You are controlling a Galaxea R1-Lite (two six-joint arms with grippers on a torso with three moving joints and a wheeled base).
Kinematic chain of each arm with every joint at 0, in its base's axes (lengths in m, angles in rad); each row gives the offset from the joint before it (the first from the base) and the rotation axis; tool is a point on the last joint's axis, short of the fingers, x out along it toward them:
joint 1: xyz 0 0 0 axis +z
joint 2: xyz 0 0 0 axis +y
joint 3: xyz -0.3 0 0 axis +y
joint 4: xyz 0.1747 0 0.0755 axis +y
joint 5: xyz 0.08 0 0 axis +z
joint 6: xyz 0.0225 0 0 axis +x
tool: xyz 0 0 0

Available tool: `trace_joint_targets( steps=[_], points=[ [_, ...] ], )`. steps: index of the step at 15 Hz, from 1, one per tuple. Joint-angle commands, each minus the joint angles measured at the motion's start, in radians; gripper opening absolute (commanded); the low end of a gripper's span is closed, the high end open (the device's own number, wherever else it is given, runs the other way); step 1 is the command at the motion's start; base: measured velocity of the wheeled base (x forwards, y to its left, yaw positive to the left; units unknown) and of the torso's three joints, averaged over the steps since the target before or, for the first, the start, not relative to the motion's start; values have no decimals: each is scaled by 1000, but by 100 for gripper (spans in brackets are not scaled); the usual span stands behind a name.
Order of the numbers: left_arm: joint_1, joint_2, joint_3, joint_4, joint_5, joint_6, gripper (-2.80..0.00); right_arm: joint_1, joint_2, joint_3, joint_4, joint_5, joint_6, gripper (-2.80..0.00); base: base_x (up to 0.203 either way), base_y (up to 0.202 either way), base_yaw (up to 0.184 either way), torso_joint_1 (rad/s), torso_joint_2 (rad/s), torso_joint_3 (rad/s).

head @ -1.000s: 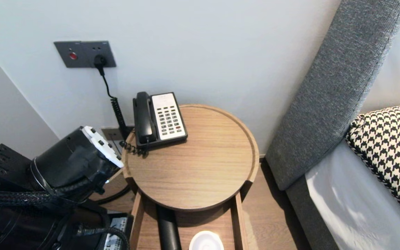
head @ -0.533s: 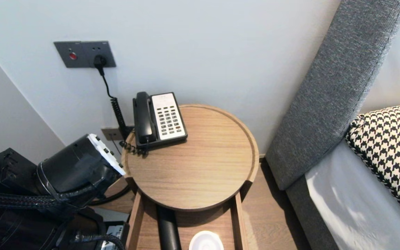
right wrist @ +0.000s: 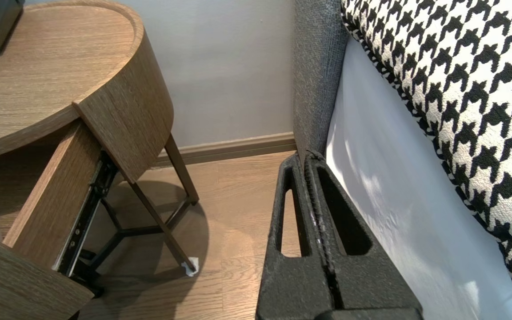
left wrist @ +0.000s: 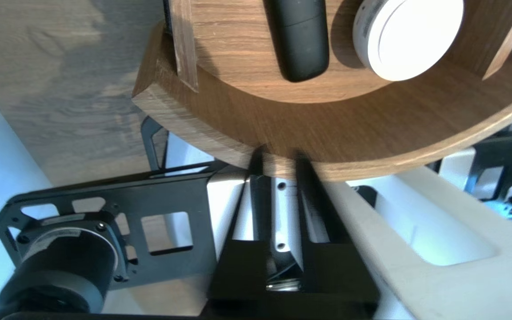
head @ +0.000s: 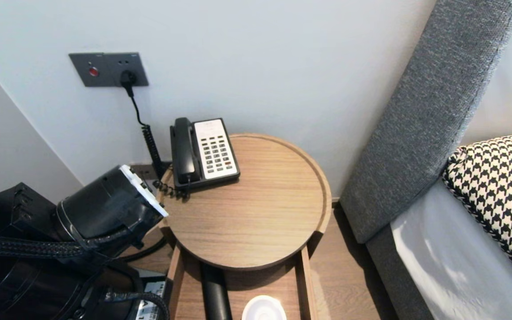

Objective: Take the remote control out of the drawer one by one and place them on the table

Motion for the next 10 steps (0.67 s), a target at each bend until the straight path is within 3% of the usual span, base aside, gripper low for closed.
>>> trace_joint_targets(
  steps=[1,10],
  points=[
    [-15,21,-29,12,3,-29,0,0,1,26,-1,0,0,-280,0,0,0,0,0,0],
    [-94,115,-111,39,12,-130,0,0,1,26,-1,0,0,-280,0,0,0,0,0,0]
  ],
)
